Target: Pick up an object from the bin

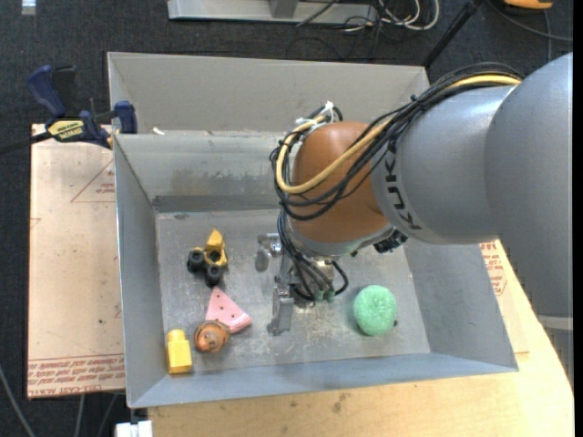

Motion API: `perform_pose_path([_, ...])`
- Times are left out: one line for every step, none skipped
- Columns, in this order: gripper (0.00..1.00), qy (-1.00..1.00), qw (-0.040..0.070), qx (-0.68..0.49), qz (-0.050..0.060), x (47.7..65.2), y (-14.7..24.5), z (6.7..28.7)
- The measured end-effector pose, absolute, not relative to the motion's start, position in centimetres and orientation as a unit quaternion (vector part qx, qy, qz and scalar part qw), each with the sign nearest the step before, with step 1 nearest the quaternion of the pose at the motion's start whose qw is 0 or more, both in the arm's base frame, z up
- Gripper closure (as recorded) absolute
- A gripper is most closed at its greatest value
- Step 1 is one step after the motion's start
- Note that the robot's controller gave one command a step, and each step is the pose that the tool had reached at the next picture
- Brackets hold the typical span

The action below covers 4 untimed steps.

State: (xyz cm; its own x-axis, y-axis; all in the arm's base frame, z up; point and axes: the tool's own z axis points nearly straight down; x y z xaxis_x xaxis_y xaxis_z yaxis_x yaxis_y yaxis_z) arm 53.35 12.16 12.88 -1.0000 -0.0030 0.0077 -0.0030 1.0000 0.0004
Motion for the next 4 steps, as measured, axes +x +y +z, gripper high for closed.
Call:
perform_pose_path([0.0, -1.0, 0.0, 0.0, -0.001, 53.5, 12.1, 13.3])
perform_pose_path([0.0, -1.0, 0.0, 0.012, -0.001, 55.1, 9.0, 15.4])
perform_pose_path([0.0, -1.0, -0.002, -0.017, 0.0, 56.4, 6.4, 16.9])
perform_pose_path([0.0, -0.999, -0.001, 0.034, 0.0, 55.5, 5.9, 15.2])
